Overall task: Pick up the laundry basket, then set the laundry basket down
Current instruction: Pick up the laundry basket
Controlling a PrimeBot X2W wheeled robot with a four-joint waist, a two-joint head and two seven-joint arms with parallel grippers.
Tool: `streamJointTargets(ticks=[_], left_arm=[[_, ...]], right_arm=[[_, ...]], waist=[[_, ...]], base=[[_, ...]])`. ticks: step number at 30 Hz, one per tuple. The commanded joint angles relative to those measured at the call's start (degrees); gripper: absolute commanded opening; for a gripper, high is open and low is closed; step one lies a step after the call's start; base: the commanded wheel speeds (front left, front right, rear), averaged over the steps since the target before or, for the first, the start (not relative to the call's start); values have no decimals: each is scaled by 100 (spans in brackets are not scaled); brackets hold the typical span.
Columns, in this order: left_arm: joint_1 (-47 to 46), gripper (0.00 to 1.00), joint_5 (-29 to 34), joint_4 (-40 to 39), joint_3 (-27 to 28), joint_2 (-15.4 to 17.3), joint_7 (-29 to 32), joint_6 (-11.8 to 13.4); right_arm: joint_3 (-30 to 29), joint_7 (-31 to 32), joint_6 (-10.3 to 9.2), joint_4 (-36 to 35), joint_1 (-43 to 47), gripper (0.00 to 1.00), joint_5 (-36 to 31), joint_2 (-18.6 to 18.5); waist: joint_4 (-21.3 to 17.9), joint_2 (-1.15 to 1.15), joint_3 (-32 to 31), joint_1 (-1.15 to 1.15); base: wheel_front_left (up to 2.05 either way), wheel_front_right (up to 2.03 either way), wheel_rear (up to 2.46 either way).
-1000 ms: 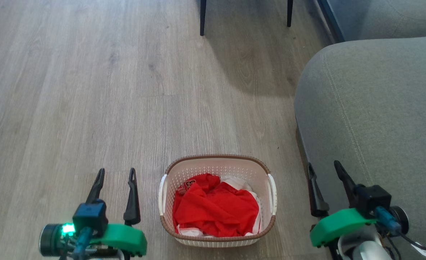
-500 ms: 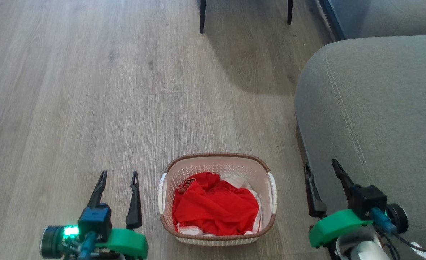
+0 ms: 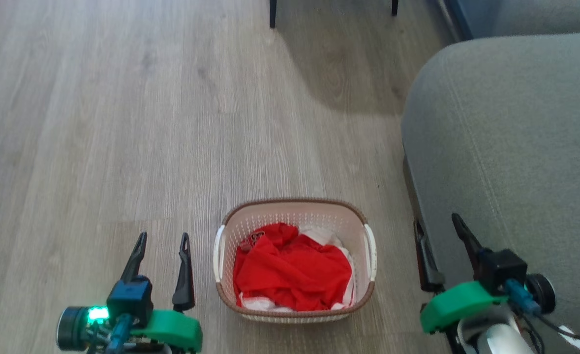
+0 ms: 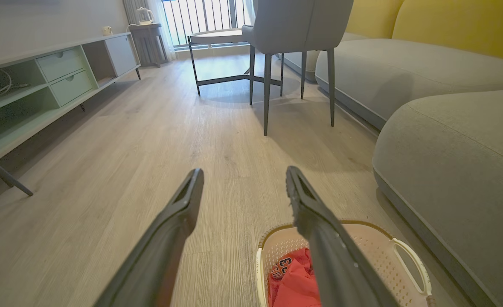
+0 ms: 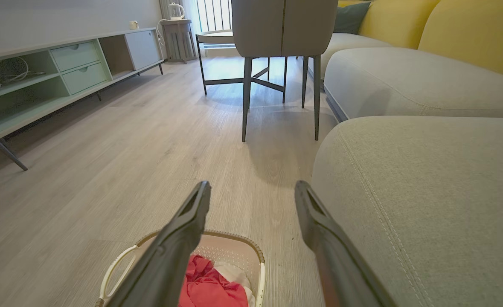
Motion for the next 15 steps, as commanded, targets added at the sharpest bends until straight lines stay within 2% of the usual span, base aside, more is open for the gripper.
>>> streamJointTargets(ticks=[1,9,15], left_arm=[[-285,100,-4,-131,153,-14,-55,-5],[-954,100,-91,266,102,-47,-55,-92],[-1626,100,-204,737,11,-64,-55,-149]], right_arm=[[123,-70,-9,-173,-354,100,-29,-59],[62,-70,-9,94,-952,100,-88,-59],[-46,-70,-9,564,-1562,100,-141,-59]], waist=[[1,0,134,0],[20,0,1061,0],[65,0,1899,0]], base=[[0,0,0],[0,0,0],[0,0,0]])
